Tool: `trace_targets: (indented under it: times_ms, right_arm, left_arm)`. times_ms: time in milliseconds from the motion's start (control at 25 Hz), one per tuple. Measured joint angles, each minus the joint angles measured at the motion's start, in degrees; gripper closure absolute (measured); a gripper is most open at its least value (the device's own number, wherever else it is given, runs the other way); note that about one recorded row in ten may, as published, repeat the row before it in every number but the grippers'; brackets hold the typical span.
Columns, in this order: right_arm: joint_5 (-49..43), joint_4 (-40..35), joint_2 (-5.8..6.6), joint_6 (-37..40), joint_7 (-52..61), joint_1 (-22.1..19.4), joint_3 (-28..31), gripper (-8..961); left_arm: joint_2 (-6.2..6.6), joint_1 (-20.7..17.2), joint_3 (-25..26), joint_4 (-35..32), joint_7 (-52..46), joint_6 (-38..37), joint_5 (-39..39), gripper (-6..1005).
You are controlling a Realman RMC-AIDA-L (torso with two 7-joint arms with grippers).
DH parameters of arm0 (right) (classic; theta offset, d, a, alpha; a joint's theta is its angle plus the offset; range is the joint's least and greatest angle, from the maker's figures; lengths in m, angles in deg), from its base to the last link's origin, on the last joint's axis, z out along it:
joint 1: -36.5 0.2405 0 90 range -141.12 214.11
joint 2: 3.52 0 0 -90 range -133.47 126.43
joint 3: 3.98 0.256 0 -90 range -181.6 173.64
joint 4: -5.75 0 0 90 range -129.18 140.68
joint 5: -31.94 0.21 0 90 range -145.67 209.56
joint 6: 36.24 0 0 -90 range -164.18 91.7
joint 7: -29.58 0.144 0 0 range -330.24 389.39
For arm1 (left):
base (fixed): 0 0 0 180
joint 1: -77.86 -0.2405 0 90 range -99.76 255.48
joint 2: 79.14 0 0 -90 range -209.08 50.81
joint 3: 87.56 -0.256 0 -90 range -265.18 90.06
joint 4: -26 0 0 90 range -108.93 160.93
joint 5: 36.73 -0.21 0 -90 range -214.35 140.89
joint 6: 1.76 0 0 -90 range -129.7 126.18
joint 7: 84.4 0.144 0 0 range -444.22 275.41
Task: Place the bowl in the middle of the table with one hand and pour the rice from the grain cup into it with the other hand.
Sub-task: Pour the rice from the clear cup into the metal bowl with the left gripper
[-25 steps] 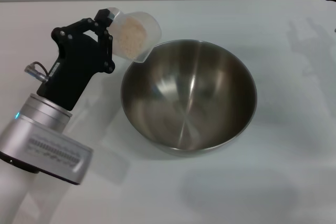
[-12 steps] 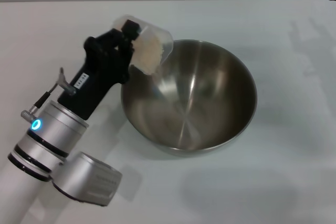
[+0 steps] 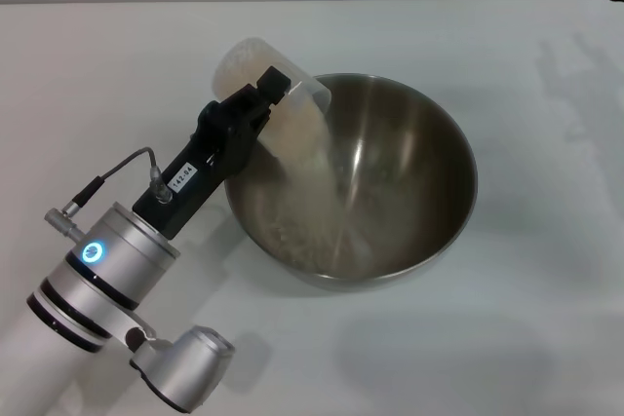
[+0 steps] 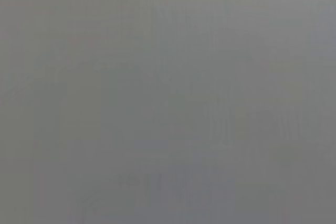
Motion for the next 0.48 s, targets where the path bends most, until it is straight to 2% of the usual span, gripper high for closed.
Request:
trace_targets:
  times_ms: [120,480]
  right_arm:
    - [0.0,0.0,-0.01,0.0,0.0,-0.1,0.0,464]
    - [0.0,0.1,-0.15,-0.1,0.0,-0.3,0.0,463]
  left_arm:
    - [0.0,0.0,-0.1,0.0,0.9,0.1,0.0,984]
    - [0.0,-0.5,-0.3,0.1,14.0,2.0,-0.2,983]
